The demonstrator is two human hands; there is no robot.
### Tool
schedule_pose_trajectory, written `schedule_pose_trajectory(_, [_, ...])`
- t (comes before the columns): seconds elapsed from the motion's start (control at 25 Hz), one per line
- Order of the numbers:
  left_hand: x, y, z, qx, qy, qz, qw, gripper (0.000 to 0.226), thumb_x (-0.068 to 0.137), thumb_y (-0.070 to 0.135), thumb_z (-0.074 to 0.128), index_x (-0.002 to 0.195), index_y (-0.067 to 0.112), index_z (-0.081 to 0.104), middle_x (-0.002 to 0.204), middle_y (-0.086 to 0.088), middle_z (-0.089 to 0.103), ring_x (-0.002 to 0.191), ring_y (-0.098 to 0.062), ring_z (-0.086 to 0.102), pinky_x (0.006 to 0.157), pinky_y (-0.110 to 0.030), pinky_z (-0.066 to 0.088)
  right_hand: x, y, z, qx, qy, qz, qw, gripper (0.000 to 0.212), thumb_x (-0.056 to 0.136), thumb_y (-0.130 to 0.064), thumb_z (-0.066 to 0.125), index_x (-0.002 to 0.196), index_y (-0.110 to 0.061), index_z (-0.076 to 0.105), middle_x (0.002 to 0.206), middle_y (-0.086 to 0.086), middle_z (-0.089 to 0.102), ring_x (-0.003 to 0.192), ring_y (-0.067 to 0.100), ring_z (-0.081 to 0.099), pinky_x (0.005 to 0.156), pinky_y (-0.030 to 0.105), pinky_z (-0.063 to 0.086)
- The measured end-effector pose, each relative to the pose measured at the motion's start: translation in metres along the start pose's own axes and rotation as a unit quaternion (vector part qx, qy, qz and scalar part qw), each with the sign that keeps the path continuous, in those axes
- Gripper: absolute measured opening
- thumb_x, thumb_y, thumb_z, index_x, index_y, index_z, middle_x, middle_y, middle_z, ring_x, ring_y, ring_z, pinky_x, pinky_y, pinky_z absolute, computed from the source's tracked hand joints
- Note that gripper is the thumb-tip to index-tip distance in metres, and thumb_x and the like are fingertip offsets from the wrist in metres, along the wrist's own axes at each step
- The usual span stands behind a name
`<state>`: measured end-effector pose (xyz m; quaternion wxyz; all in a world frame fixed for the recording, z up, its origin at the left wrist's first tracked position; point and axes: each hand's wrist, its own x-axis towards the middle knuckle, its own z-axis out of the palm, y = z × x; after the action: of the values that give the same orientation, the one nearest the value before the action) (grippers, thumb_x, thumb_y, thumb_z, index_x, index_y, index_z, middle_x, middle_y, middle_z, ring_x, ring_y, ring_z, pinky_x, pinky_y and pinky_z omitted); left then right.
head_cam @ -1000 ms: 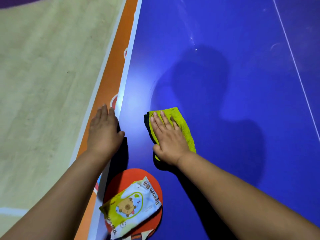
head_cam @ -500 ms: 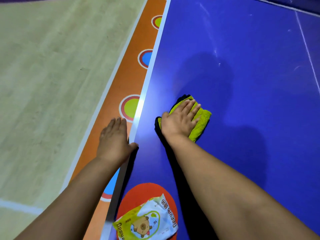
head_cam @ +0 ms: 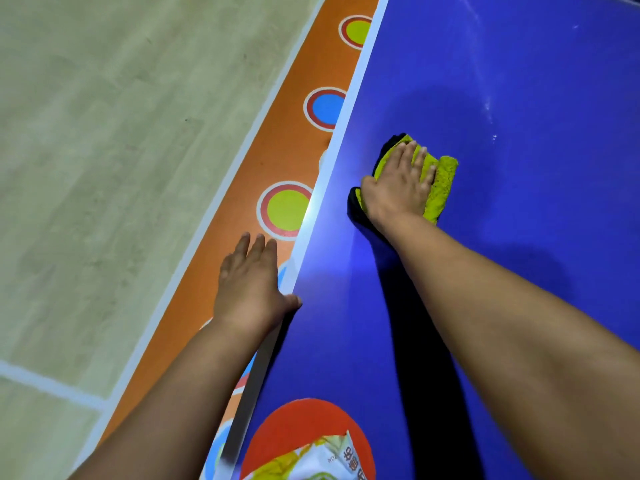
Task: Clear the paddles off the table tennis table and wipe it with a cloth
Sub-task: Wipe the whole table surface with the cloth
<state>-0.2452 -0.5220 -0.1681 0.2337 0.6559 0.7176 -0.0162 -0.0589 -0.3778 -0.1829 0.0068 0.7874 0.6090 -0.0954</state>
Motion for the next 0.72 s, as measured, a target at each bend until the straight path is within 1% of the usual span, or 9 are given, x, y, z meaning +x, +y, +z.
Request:
schedule_pose_trajectory(0.08, [-0.005, -0.001, 0.002, -0.011, 0.016, -0.006, 1.000, 0.099, 0.073, 0.051, 0.070, 0.148, 0.017, 0.015, 0.157, -0.001, 0.013, 0.144, -0.020, -0.001, 0.116, -0.039, 0.009, -0.007, 0.002, 0.002, -0.036, -0.008, -0.082, 0.996, 0.076, 0.092, -0.034, 0.038, 0.153, -0.006, 0.003, 0.161, 0.009, -0.002, 0.148, 0.025, -0.007, 0.118, 0.044, -0.004])
schedule_pose_trajectory(0.16, [-0.010, -0.001, 0.004, -0.015, 0.037, -0.007, 0.999, 0.095, 0.075, 0.052, 0.069, 0.148, 0.016, 0.019, 0.155, -0.002, 0.018, 0.144, -0.021, 0.002, 0.115, -0.038, 0.010, -0.019, 0.002, 0.002, -0.049, -0.022, -0.157, 0.986, 0.077, 0.092, -0.035, 0.039, 0.153, -0.008, 0.001, 0.161, 0.008, -0.004, 0.148, 0.024, -0.008, 0.119, 0.042, -0.002])
schedule_pose_trajectory(0.28, [-0.024, -0.008, 0.008, -0.021, 0.058, -0.008, 0.998, 0.086, 0.080, 0.050, 0.064, 0.146, 0.014, 0.023, 0.154, -0.004, 0.023, 0.144, -0.021, 0.005, 0.115, -0.038, 0.010, -0.052, -0.002, 0.006, -0.056, -0.050, -0.247, 0.966, 0.078, 0.091, -0.035, 0.040, 0.154, -0.012, 0.000, 0.161, 0.004, -0.006, 0.148, 0.020, -0.009, 0.118, 0.042, 0.001])
schedule_pose_trajectory(0.36, [-0.040, -0.018, 0.010, -0.023, 0.067, -0.008, 0.997, 0.078, 0.085, 0.046, 0.059, 0.145, 0.011, 0.025, 0.153, -0.005, 0.026, 0.144, -0.022, 0.007, 0.115, -0.038, 0.011, -0.078, -0.004, 0.008, -0.069, -0.064, -0.297, 0.950, 0.079, 0.090, -0.035, 0.041, 0.154, -0.015, -0.001, 0.161, 0.001, -0.008, 0.148, 0.018, -0.011, 0.119, 0.042, 0.004])
schedule_pose_trajectory(0.44, [-0.059, -0.029, 0.012, -0.025, 0.073, -0.014, 0.997, 0.069, 0.089, 0.039, 0.055, 0.145, 0.010, 0.027, 0.152, -0.006, 0.028, 0.144, -0.022, 0.007, 0.116, -0.038, 0.012, -0.101, -0.005, 0.010, -0.078, -0.075, -0.327, 0.939, 0.079, 0.089, -0.033, 0.040, 0.154, -0.016, -0.002, 0.161, 0.000, -0.010, 0.147, 0.017, -0.013, 0.119, 0.042, 0.005])
schedule_pose_trajectory(0.52, [-0.078, -0.040, 0.014, -0.030, 0.078, -0.018, 0.996, 0.064, 0.091, 0.035, 0.054, 0.144, 0.010, 0.029, 0.151, -0.007, 0.029, 0.144, -0.022, 0.008, 0.115, -0.038, 0.012, -0.122, -0.008, 0.013, -0.072, -0.082, -0.327, 0.939, 0.079, 0.089, -0.033, 0.040, 0.154, -0.016, -0.003, 0.161, 0.000, -0.010, 0.147, 0.017, -0.013, 0.118, 0.042, 0.005])
schedule_pose_trajectory(0.6, [-0.097, -0.051, 0.015, -0.029, 0.078, -0.019, 0.996, 0.062, 0.092, 0.034, 0.053, 0.144, 0.010, 0.029, 0.151, -0.006, 0.030, 0.144, -0.021, 0.009, 0.115, -0.037, 0.012, -0.147, -0.011, 0.017, -0.069, -0.085, -0.324, 0.940, 0.079, 0.089, -0.034, 0.040, 0.153, -0.016, -0.004, 0.161, 0.001, -0.011, 0.147, 0.018, -0.014, 0.118, 0.042, 0.004])
schedule_pose_trajectory(0.72, [-0.129, -0.064, 0.016, -0.017, 0.069, -0.019, 0.997, 0.062, 0.093, 0.036, 0.052, 0.145, 0.010, 0.028, 0.152, -0.006, 0.029, 0.144, -0.021, 0.009, 0.114, -0.035, 0.012, -0.182, -0.015, 0.024, -0.075, -0.091, -0.347, 0.930, 0.079, 0.089, -0.035, 0.039, 0.154, -0.018, -0.004, 0.161, 0.001, -0.012, 0.147, 0.018, -0.016, 0.120, 0.043, 0.004])
